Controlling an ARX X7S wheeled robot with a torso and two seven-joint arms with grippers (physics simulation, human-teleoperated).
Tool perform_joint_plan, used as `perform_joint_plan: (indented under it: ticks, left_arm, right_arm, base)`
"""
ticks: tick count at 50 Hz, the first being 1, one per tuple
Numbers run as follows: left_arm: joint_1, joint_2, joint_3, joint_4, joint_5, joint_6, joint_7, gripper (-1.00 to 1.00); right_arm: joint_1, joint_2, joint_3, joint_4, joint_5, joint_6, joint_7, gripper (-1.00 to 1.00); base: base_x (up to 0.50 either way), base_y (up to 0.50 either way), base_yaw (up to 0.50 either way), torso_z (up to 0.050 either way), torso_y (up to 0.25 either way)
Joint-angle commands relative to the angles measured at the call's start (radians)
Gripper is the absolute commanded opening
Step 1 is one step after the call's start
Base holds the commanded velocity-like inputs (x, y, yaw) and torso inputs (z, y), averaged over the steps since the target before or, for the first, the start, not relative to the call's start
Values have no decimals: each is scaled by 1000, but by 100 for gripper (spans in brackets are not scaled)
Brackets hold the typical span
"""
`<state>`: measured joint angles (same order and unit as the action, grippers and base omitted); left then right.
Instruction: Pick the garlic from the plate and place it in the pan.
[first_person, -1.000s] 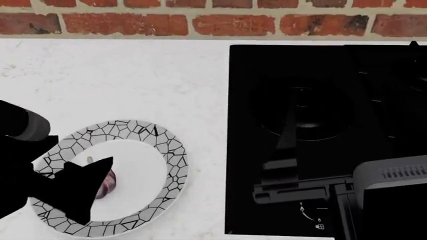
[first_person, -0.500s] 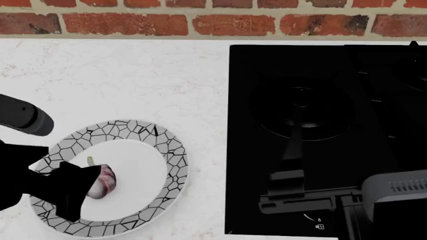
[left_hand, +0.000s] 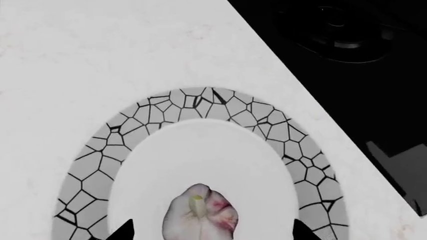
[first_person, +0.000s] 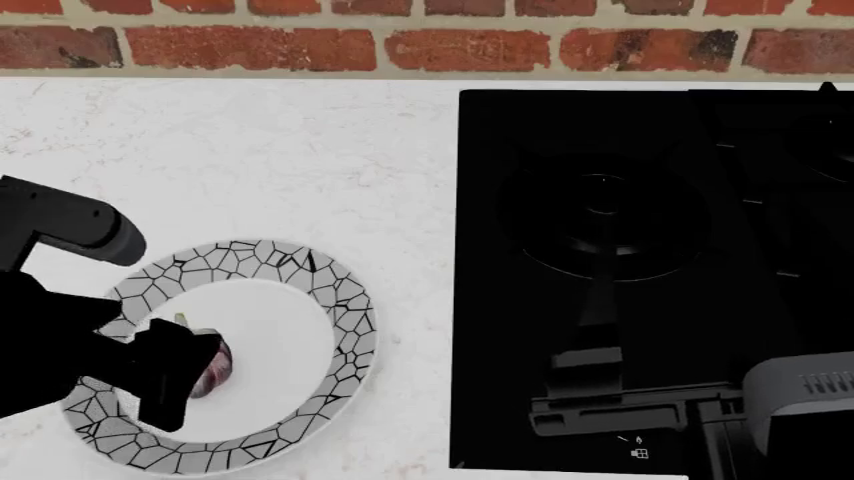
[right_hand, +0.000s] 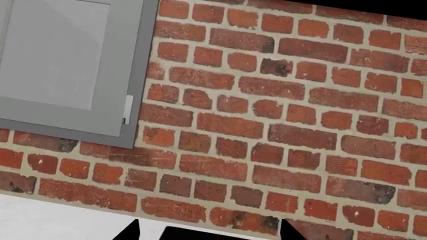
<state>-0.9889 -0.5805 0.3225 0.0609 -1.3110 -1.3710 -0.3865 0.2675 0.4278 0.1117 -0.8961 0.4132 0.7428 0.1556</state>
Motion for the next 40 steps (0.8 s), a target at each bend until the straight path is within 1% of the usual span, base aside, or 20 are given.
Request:
perform_joint_plan:
  ticks: [1,13,32,40]
  left_arm:
    - [-3,1,55,-38,53,34,58,100]
    - [2,4,85,-91,101,79,90,100]
    - [1,17,119,-116,117,92,106,100]
    - [-13,22,149,-143,143,105,133,100]
  right_arm:
    - [-8,10,14,-14,16,11,4,100]
    - [-20,14,15,2,15,-12,1,100]
    - [-30,21,24,-18,37,4,16,100]
    - [-39,23,32,-34,51,14,27,100]
  base:
    - [0,0,0,0,0]
    - [0,0,0,0,0]
    - [0,0,0,0,0]
    - [0,0,0,0,0]
